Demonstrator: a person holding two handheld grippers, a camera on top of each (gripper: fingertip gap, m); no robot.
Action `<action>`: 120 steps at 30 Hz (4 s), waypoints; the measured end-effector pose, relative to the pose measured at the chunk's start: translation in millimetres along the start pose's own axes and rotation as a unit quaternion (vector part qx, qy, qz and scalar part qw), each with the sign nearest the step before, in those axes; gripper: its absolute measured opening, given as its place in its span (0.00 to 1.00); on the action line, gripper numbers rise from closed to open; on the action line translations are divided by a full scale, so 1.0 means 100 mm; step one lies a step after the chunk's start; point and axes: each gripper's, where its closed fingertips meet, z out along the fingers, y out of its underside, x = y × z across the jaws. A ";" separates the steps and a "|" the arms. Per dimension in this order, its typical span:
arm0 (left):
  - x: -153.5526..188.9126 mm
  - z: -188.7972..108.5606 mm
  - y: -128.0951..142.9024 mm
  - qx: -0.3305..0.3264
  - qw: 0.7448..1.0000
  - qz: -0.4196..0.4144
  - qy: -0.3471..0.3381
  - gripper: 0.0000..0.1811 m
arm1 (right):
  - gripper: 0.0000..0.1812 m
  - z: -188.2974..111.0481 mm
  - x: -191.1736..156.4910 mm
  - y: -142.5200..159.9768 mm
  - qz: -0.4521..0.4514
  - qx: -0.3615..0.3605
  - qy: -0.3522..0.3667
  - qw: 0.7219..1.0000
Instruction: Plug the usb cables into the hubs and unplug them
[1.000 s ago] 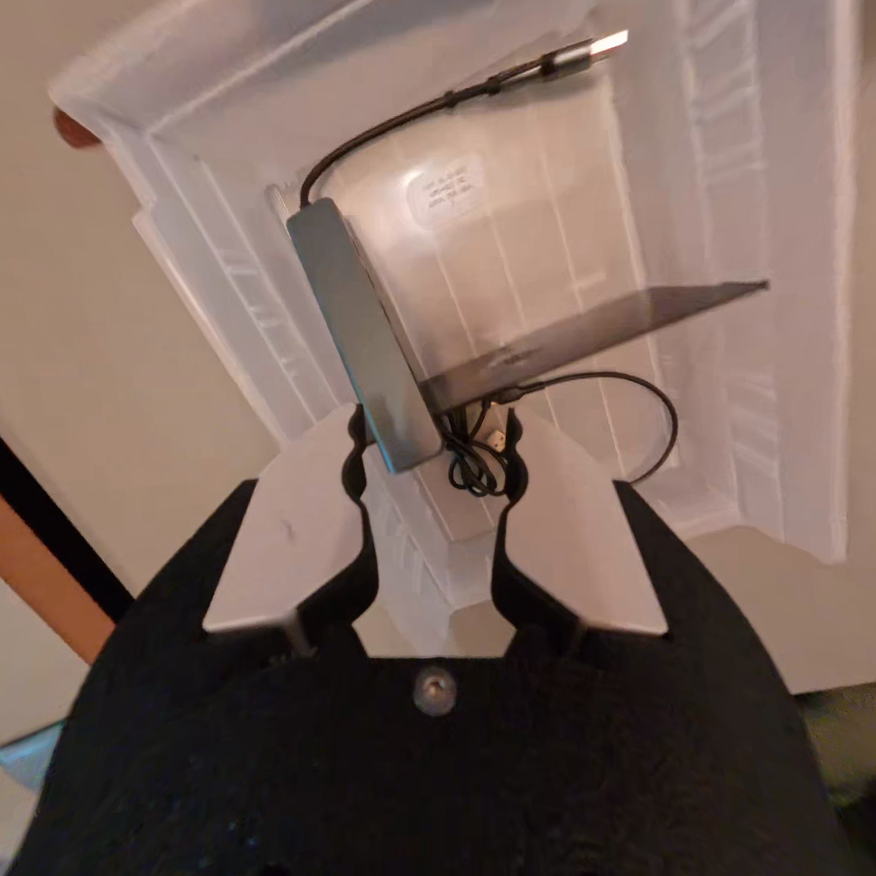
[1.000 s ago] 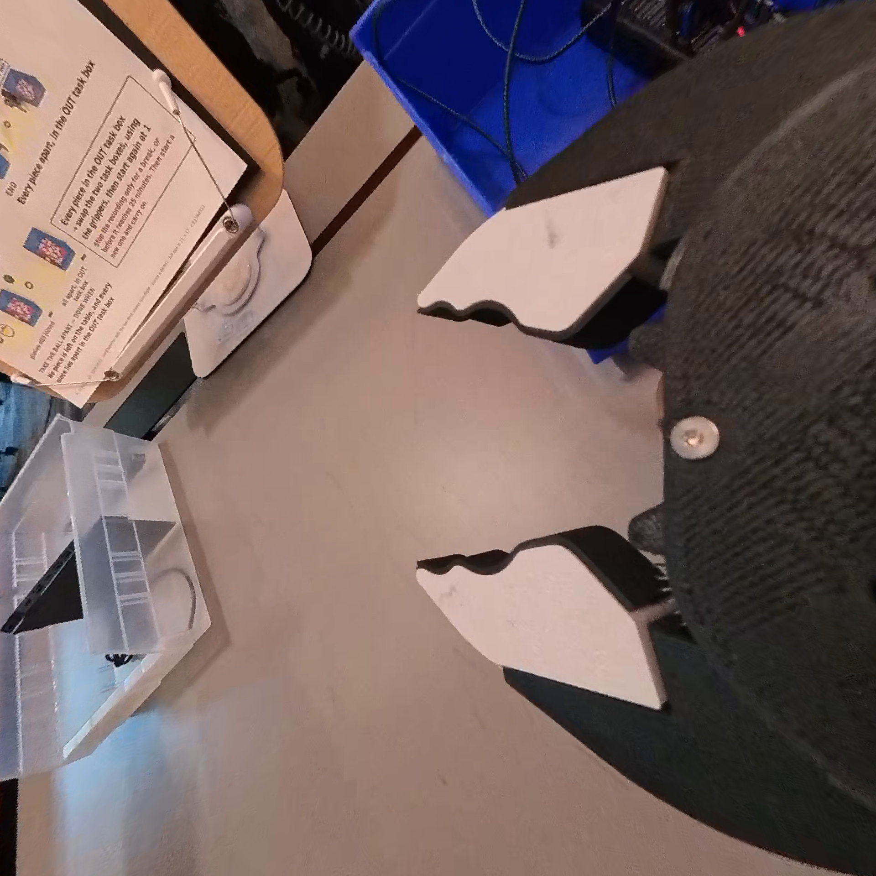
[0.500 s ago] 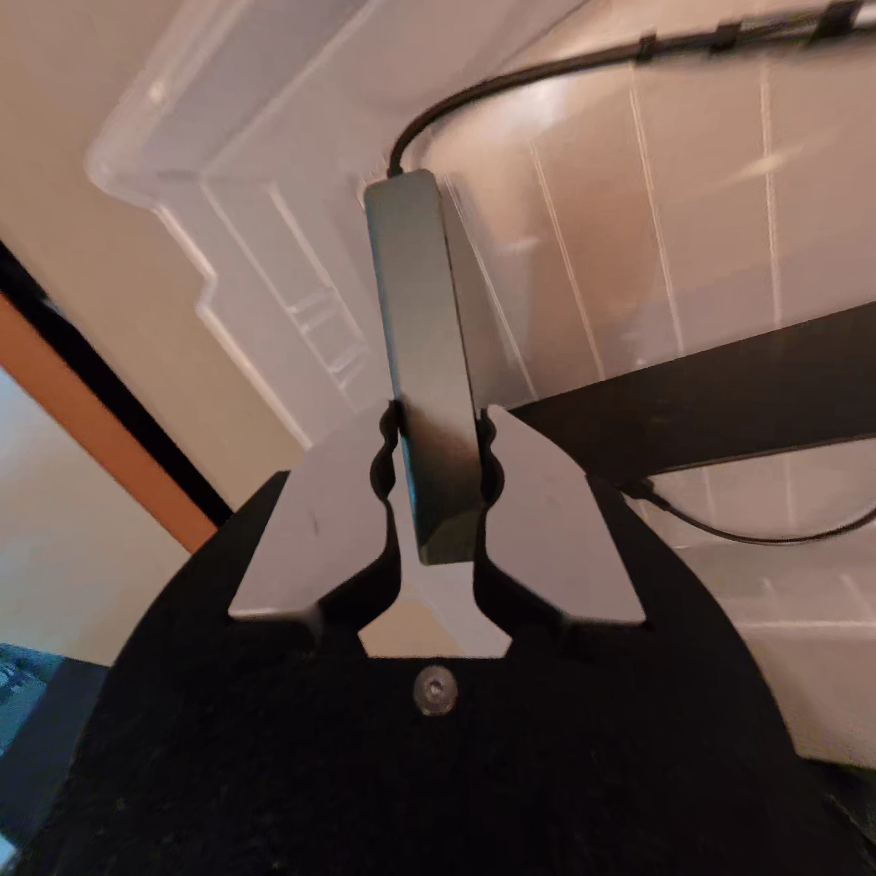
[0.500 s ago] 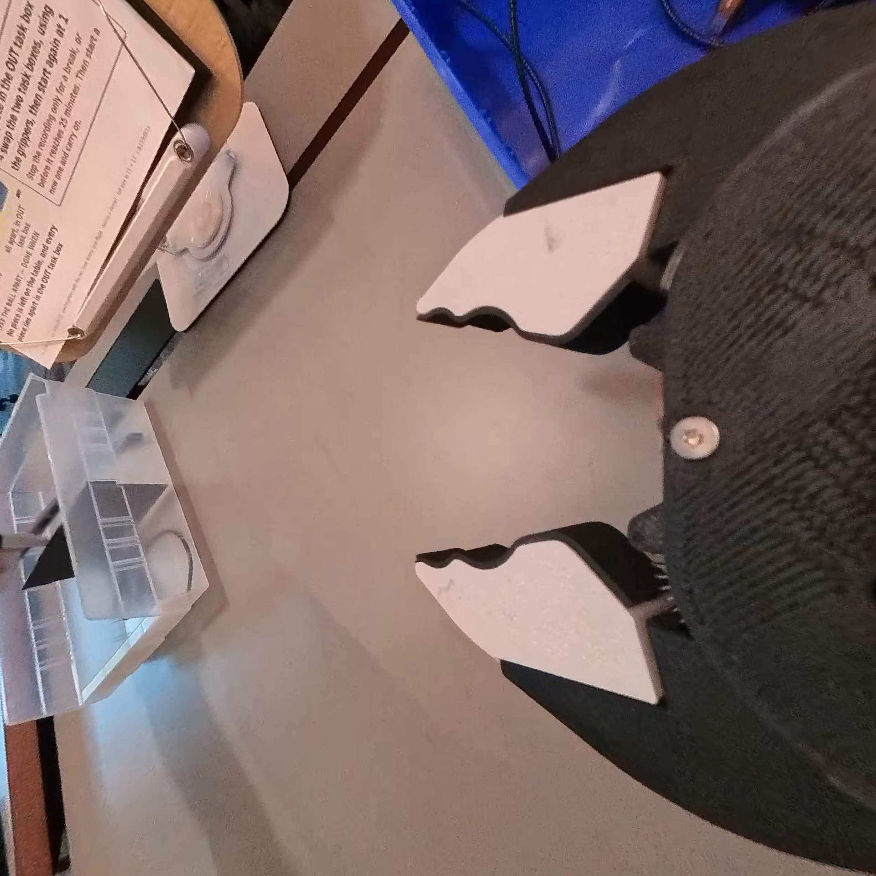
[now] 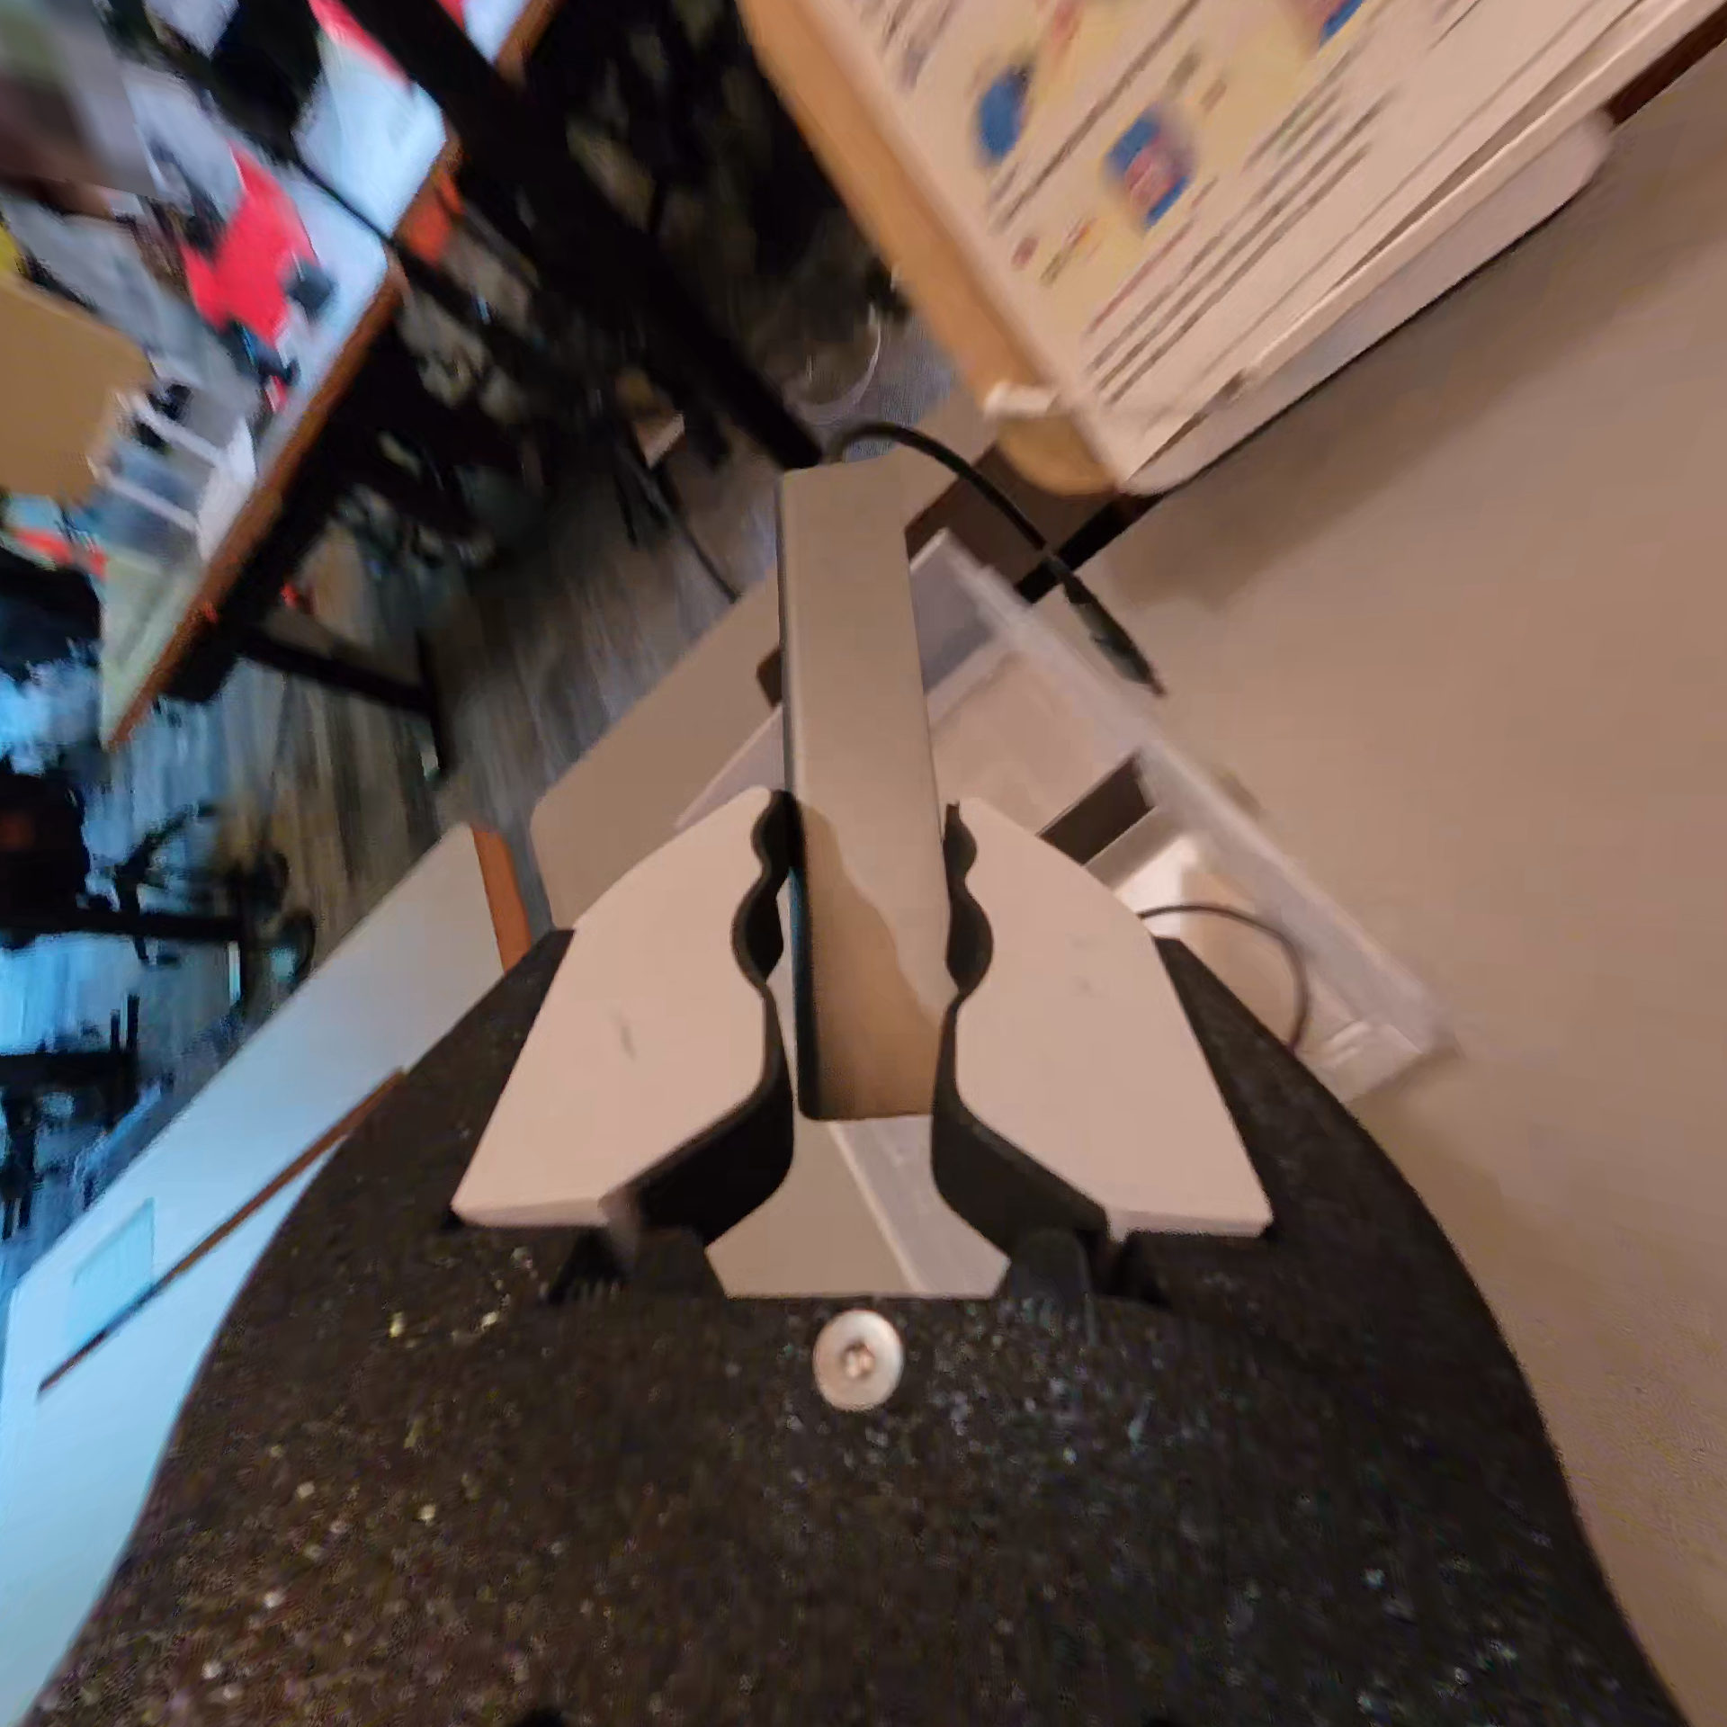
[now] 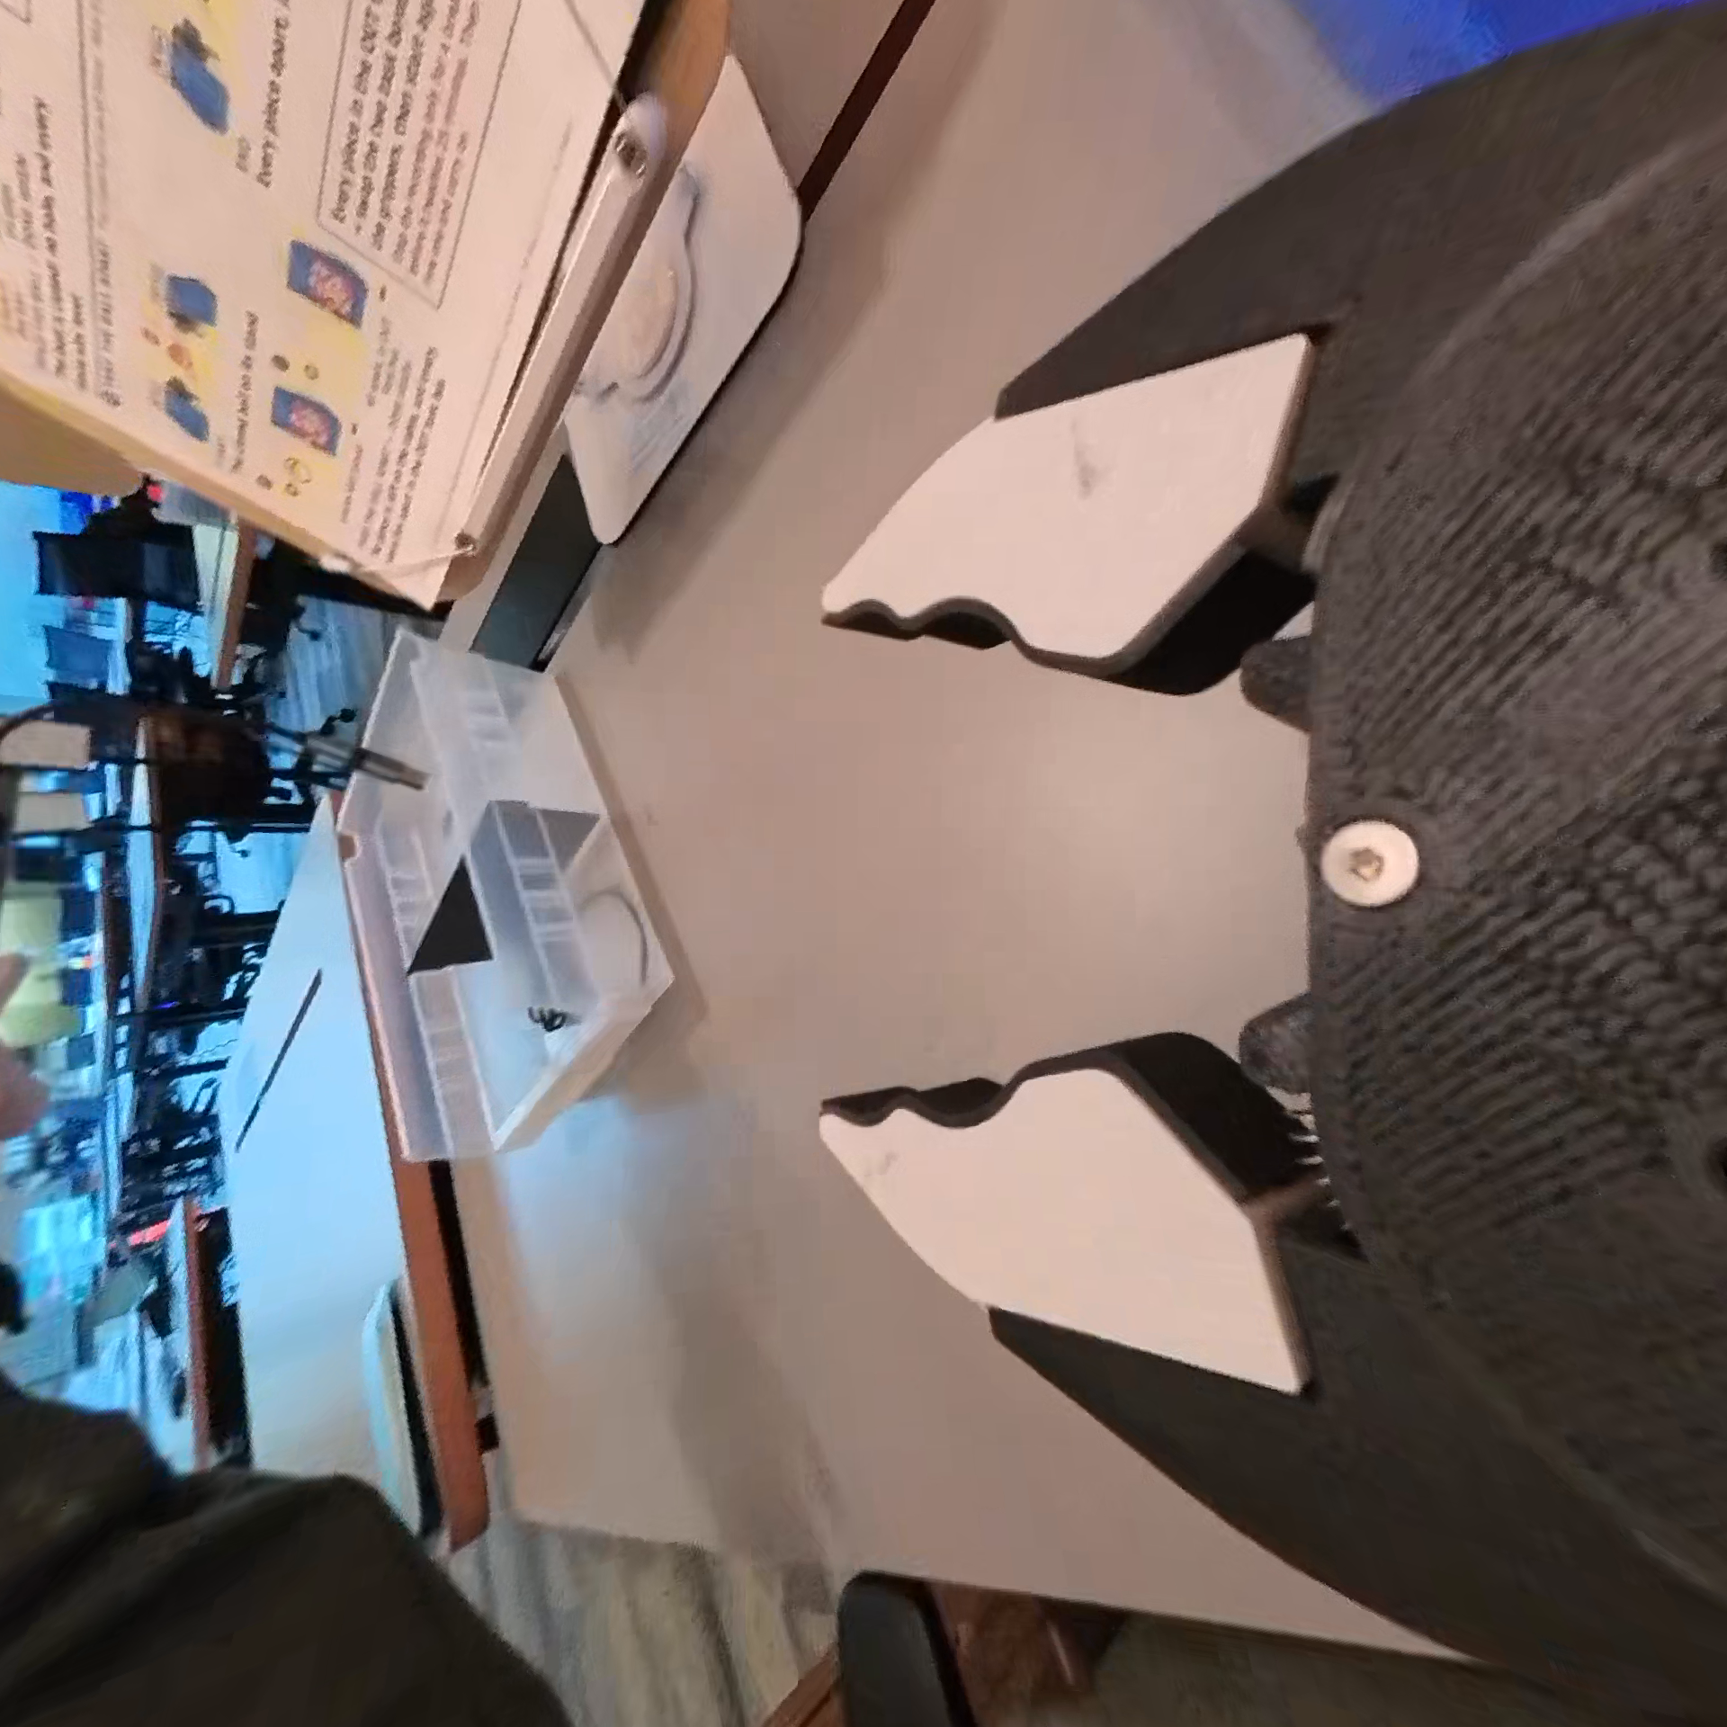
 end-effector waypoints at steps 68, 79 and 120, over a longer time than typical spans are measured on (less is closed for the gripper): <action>2.75 -1.85 -1.13 0.649 0.542 -0.264 0.464 0.16 | 0.26 -0.32 -0.49 -0.78 0.083 0.368 -0.154 0.913; 2.70 -1.78 -0.99 0.659 0.439 -0.341 0.507 0.16 | 0.21 -0.32 -0.64 -0.85 0.045 0.387 -0.135 0.911; 2.91 -0.90 -0.44 0.416 0.820 -0.038 0.392 0.28 | 0.18 -0.54 -0.45 -0.78 -0.030 0.313 -0.132 0.940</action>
